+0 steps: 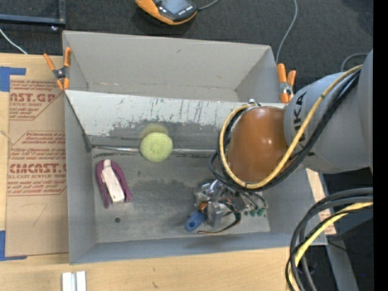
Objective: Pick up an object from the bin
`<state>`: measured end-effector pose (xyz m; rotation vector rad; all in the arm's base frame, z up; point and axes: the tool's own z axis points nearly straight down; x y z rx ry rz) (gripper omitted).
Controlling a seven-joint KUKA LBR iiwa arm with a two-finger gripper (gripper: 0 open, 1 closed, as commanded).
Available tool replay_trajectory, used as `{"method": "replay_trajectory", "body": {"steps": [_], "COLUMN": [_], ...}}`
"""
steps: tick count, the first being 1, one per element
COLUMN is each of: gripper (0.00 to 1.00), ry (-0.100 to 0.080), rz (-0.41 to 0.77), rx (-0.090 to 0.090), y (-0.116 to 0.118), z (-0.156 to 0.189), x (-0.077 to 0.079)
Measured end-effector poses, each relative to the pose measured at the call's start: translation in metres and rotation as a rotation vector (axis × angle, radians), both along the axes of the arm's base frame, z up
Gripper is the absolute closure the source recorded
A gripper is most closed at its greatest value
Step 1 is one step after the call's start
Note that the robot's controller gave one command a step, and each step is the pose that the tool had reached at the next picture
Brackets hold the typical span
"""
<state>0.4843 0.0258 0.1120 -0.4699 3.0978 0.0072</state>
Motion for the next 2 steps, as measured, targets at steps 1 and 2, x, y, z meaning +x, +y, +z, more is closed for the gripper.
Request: {"method": "replay_trajectory", "body": {"steps": [1, 2], "gripper": [1.00, 1.00], "ry": [-0.007, -0.006], "rz": [0.000, 0.000], "rx": [0.000, 0.000], "y": [0.0002, 0.0003], "z": [0.0145, 0.0178], "x": [0.0019, 0.0016]}}
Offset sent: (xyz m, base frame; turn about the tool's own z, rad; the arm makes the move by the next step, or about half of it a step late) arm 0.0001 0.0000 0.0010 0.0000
